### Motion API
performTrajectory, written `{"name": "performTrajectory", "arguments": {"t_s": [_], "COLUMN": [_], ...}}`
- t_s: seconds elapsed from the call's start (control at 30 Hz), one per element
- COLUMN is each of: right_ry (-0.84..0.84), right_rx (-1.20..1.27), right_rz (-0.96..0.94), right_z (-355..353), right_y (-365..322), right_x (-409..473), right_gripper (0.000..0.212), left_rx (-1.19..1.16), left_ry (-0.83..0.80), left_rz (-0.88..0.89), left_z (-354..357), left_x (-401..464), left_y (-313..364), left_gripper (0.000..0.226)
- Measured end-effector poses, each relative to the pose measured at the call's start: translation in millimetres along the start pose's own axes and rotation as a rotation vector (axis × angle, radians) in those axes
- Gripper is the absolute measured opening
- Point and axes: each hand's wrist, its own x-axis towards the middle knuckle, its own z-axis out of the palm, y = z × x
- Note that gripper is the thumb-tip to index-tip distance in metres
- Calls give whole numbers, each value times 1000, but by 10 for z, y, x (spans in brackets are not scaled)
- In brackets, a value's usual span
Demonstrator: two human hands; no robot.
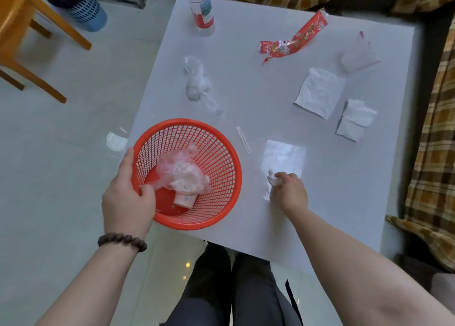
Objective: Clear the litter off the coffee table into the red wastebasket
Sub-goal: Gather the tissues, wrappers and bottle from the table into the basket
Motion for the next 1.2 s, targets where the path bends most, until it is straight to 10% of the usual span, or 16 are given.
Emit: {"name": "performTrajectory", "arguments": {"t_s": [0.33,0.67,1.2], "right_ry": [208,-119,12], "right_rx": [594,231,194], "right_rz": [-293,-617,-69], "right_z": [-700,-357,-329], "right_y": [-1480,-2543,-1313], "right_x": [-789,-1467,-83], "right_gripper": [30,51,49], "left_rx": [-89,-228,-100], "left_ry": [-22,-62,50], "left_rz": [-22,5,-85], "left_z": [-340,-791,-556], "left_x": [134,278,770], "left_y": [-43,-165,-229], "left_gripper": [74,72,72]}}
